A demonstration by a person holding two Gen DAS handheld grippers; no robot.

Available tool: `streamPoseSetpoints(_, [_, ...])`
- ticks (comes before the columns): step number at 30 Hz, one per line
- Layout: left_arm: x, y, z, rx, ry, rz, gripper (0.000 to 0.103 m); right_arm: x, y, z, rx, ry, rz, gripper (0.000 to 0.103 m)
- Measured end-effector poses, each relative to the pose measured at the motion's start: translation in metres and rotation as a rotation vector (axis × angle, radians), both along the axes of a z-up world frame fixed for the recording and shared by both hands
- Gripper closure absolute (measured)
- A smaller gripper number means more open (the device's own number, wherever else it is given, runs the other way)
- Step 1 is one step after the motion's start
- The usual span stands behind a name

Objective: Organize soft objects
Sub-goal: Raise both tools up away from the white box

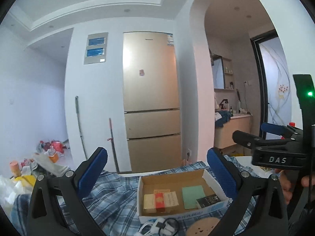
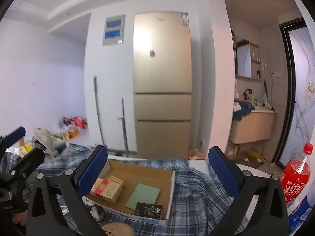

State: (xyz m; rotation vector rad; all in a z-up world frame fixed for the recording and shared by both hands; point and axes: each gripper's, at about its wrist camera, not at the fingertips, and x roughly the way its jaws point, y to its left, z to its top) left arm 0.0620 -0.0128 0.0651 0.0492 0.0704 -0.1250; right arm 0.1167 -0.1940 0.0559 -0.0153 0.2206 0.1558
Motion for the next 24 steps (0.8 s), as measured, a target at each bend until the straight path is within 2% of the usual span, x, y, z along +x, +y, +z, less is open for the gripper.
streamPoseSetpoints(3, [-0.015,0.002,-0.005,0.038,-0.032,-0.020,0.000,-0.008,0.000,-0.012,-0.020,0.017,0.054,0.001])
streamPoseSetpoints(5, [-0.022,0.002,-0.011,0.050,-0.033,-0.018,0.000,-0.015,-0.001,-0.021,-0.026,0.005,0.019,0.001])
streamPoseSetpoints(8, [-0.025,0.004,-0.019,0.036,-0.024,0.051,0.000,-0.025,0.001,-0.027,-0.045,-0.039,-0.017,0.001])
streamPoseSetpoints(13, [-0.028,0.011,-0.038,0.017,-0.041,0.110,0.000,-0.035,0.003,-0.035,-0.020,-0.074,0.034,0.001])
streamPoseSetpoints(17, [-0.024,0.012,-0.054,-0.001,-0.022,0.113,0.000,-0.032,0.004,-0.049,0.002,-0.042,0.069,0.001])
streamPoseSetpoints(19, [-0.021,0.013,-0.060,-0.005,0.001,0.122,0.000,-0.029,0.003,-0.057,0.025,-0.021,0.090,0.001])
streamPoseSetpoints(22, [-0.009,0.017,-0.066,-0.033,0.110,0.054,0.000,-0.028,0.006,-0.066,0.024,0.005,0.110,0.001])
streamPoseSetpoints(24, [-0.005,0.018,-0.069,-0.039,0.128,0.050,0.000,-0.028,0.008,-0.067,0.011,0.006,0.119,0.001])
